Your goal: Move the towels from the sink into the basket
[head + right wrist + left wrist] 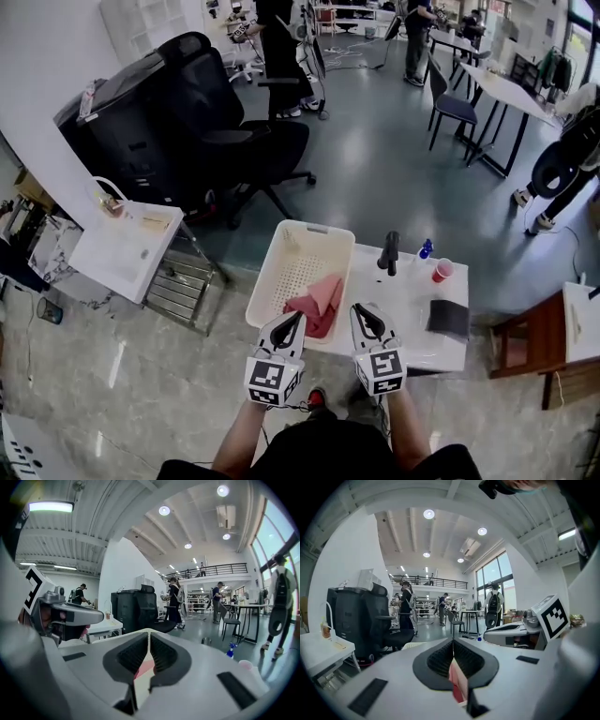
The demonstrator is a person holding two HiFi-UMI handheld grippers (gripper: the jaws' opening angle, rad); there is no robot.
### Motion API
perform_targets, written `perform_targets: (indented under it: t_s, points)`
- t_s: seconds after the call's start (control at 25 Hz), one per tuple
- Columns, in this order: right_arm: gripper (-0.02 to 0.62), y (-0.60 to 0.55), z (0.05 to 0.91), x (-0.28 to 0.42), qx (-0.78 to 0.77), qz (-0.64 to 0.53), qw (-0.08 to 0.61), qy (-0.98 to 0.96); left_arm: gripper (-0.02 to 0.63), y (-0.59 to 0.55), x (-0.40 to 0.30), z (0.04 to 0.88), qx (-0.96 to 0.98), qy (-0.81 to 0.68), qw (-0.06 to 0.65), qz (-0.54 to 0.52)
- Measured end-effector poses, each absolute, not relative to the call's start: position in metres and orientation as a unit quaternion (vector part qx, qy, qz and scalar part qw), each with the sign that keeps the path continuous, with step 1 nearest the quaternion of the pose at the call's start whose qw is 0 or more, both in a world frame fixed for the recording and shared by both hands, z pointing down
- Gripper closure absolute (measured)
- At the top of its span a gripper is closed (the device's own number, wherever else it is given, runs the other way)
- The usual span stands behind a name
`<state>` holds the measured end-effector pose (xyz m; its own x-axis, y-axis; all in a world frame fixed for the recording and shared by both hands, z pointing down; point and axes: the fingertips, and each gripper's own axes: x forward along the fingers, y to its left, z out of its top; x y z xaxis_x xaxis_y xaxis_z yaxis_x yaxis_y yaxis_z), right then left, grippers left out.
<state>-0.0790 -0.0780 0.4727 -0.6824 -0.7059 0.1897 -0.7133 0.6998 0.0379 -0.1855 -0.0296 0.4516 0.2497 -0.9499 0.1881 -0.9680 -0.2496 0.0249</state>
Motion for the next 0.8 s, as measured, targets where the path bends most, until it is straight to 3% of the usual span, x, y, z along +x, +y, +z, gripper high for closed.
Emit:
perform_targets:
  t_s: [0.8]
  points:
    - [0.554,-0.063,0.485,0.083,0.558,0.045,0.099,-0.823,0.598,-0.057,-0.044,0.467,0.886,-0.452,0.066,0.083]
